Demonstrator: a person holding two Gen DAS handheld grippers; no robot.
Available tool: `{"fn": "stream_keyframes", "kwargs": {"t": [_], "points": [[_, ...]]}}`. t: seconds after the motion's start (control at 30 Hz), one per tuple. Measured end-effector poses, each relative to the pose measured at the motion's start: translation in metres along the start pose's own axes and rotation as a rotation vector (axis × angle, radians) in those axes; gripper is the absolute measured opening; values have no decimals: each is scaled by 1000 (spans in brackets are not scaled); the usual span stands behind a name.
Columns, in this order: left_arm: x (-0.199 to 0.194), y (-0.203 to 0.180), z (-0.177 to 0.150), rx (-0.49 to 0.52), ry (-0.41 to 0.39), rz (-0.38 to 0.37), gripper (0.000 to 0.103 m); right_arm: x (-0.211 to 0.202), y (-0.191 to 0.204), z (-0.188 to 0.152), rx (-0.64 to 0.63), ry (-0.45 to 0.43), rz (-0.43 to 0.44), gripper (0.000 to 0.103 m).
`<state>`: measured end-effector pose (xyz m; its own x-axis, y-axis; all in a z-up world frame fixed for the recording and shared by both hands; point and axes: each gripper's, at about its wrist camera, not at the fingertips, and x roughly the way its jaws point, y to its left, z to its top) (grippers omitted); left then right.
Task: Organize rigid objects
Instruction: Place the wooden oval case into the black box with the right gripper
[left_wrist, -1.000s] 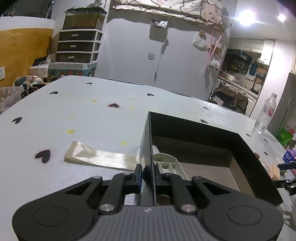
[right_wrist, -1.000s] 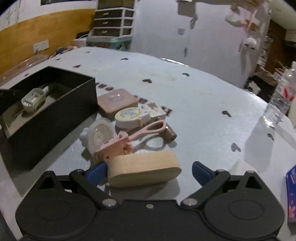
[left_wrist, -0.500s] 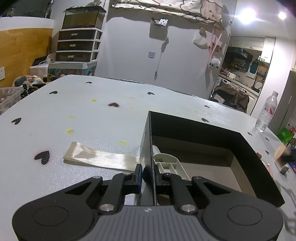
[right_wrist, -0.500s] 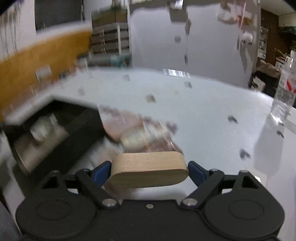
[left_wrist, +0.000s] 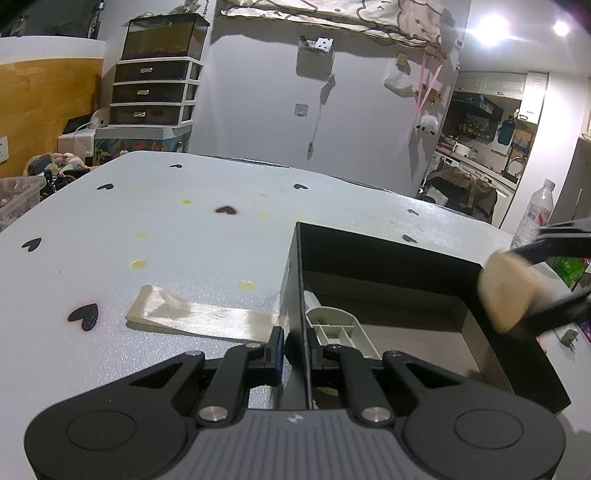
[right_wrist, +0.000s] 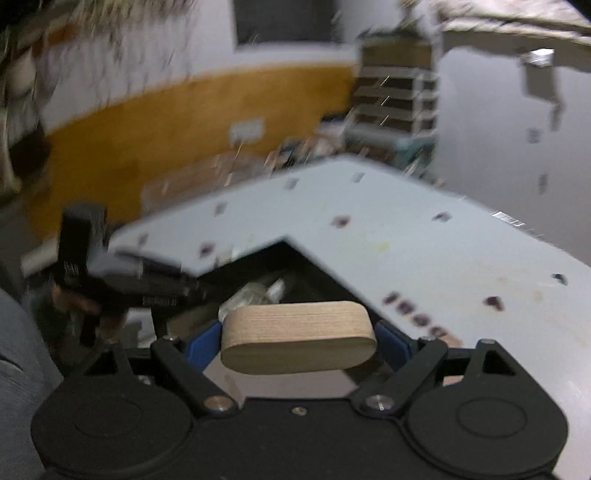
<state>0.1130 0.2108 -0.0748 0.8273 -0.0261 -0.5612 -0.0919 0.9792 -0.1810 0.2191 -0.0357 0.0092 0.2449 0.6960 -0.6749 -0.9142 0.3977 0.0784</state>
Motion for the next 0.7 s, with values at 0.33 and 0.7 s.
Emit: {"fn": "stream_keyframes", "kwargs": {"t": [0.33, 0.7], "points": [[-1, 2, -3, -3, -13, -8, 11, 87, 24, 28, -315, 360, -39, 89], [-1, 3, -3, -2, -18, -16, 11, 122, 48, 44, -481, 398, -60, 90]]}}
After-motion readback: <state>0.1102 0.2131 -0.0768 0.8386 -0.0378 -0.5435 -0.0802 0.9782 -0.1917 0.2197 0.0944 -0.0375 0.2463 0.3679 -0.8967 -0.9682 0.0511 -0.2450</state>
